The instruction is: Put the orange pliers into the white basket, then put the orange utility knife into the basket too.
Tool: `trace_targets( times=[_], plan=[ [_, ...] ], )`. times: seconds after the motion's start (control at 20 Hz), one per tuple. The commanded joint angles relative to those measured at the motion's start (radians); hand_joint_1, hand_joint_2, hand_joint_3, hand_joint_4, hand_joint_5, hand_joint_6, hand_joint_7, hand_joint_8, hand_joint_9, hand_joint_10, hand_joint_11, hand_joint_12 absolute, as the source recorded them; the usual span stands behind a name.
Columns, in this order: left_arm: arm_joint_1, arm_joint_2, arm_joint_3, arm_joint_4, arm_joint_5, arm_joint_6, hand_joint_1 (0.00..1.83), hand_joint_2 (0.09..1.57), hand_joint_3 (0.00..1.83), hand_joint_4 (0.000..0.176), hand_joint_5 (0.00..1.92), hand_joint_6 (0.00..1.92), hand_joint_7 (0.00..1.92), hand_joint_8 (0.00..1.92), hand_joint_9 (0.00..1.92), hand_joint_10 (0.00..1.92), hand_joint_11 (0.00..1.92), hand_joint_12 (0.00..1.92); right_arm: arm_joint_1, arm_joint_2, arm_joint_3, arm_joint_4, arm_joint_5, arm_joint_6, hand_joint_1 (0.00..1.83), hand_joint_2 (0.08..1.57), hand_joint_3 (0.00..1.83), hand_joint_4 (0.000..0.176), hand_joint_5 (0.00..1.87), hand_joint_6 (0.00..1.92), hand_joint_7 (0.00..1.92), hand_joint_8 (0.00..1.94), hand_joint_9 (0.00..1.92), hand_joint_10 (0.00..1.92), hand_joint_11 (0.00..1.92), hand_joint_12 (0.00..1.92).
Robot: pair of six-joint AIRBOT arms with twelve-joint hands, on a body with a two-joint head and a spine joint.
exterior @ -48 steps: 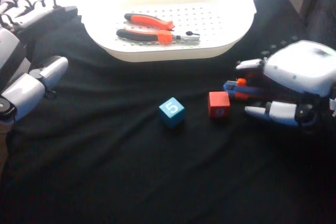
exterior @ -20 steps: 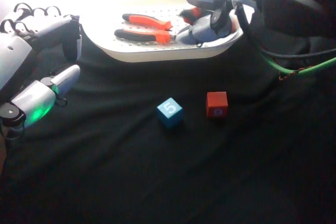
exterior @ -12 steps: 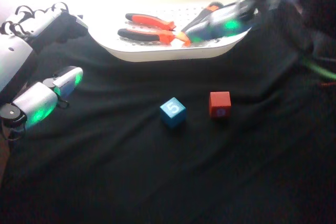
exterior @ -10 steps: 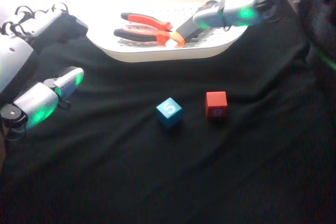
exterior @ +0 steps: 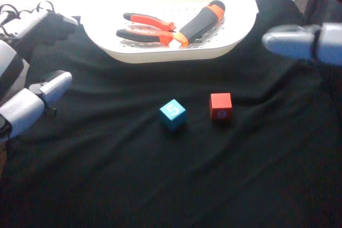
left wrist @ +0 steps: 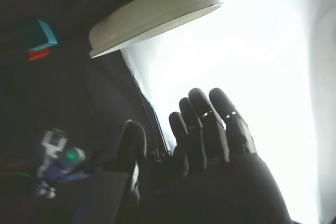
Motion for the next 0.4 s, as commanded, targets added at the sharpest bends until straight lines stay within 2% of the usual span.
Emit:
trace_targets(
  times=[0.0,0.05,0.1,0.15,0.2,0.25,0.3,0.35],
  plan=[
    [-0.004,0.023,-0.001,0.015,-0.169,-0.001,0.63,1.43,0.0,0.0,0.11,0.38,0.27,0.19,0.25,0.5,0.0,1.17,-0.021,0.027,-0.017,0.023,0.249,-0.001,0.42,1.15,0.02,0.16,0.0,0.0,0.0,0.0,0.0,0.0,0.0,0.0],
    [-0.002,0.029,-0.004,0.016,-0.178,-0.001,0.59,1.41,0.0,0.026,0.11,0.16,0.24,0.06,0.25,0.26,0.0,1.02,-0.038,0.036,-0.027,0.032,0.273,-0.001,0.42,1.17,0.02,0.16,0.0,0.0,0.0,0.0,0.0,0.0,0.0,0.0],
    [0.006,0.045,-0.013,0.019,-0.206,0.007,0.38,1.36,0.0,0.049,0.02,0.03,0.05,0.01,0.06,0.06,0.0,0.52,-0.084,0.053,-0.046,0.051,0.326,-0.002,0.4,1.15,0.01,0.17,0.0,0.0,0.0,0.0,0.0,0.0,0.0,0.0],
    [0.013,0.058,-0.021,0.019,-0.225,0.017,0.23,1.26,0.0,0.103,0.0,0.01,0.01,0.0,0.01,0.01,0.0,0.1,-0.11,0.06,-0.056,0.065,0.363,-0.002,0.36,1.12,0.0,0.157,0.0,0.0,0.0,0.0,0.0,0.0,0.0,0.0],
    [0.019,0.072,-0.027,0.018,-0.247,0.022,0.14,1.22,0.0,0.143,0.0,0.0,0.0,0.0,0.0,0.0,0.0,0.02,-0.133,0.067,-0.064,0.081,0.402,-0.002,0.32,1.12,0.0,0.129,0.0,0.0,0.0,0.0,0.0,0.0,0.0,0.0],
    [0.024,0.083,-0.032,0.017,-0.265,0.024,0.08,1.13,0.0,0.168,0.0,0.0,0.0,0.0,0.0,0.0,0.0,0.0,-0.15,0.074,-0.072,0.09,0.432,-0.002,0.29,1.09,0.0,0.118,0.0,0.0,0.0,0.0,0.0,0.0,0.0,0.0],
    [0.031,0.097,-0.039,0.014,-0.288,0.028,0.08,1.11,0.0,0.165,0.0,0.0,0.0,0.0,0.0,0.0,0.0,0.0,-0.161,0.082,-0.081,0.096,0.463,-0.002,0.31,1.09,0.0,0.101,0.0,0.0,0.0,0.0,0.0,0.0,0.0,0.0],
    [0.036,0.109,-0.043,0.011,-0.306,0.035,0.07,1.11,0.0,0.174,0.0,0.0,0.0,0.0,0.0,0.0,0.0,0.0,-0.165,0.091,-0.087,0.098,0.487,-0.002,0.25,1.1,0.0,0.05,0.0,0.0,0.0,0.0,0.0,0.0,0.0,0.0]
  ],
)
